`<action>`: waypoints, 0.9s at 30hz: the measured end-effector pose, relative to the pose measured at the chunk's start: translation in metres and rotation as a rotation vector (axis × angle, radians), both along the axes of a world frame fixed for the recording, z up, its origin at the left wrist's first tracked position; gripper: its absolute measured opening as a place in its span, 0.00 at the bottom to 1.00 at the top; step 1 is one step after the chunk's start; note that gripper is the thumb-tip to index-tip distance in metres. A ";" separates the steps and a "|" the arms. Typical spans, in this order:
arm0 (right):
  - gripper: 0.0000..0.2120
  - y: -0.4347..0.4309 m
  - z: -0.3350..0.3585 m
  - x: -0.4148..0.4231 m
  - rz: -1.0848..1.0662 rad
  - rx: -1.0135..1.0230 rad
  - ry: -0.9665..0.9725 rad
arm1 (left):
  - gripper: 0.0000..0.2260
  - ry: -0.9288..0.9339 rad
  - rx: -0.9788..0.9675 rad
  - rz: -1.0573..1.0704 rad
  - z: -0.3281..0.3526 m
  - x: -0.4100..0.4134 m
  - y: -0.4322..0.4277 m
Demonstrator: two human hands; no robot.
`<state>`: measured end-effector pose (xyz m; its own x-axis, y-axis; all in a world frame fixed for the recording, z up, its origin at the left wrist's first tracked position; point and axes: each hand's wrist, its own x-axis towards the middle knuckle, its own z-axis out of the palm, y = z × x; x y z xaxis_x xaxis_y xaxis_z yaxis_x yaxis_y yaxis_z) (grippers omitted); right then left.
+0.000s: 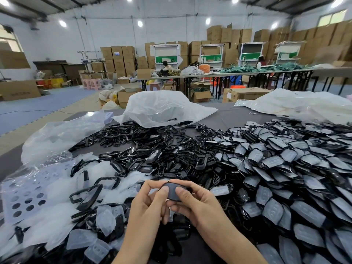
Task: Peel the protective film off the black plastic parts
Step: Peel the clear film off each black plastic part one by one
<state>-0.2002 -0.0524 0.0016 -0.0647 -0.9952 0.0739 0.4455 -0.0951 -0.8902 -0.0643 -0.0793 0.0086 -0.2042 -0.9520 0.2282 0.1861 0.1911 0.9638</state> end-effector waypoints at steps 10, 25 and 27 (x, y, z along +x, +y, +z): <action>0.12 0.002 0.001 -0.001 0.023 -0.068 0.078 | 0.05 -0.043 -0.047 -0.004 0.003 0.001 0.003; 0.10 0.007 0.008 -0.015 -0.155 -0.076 0.492 | 0.09 -0.254 -0.152 -0.040 -0.004 -0.001 0.006; 0.09 0.005 0.023 -0.038 -0.306 -0.081 0.472 | 0.11 -0.270 -0.147 -0.060 -0.003 -0.002 0.007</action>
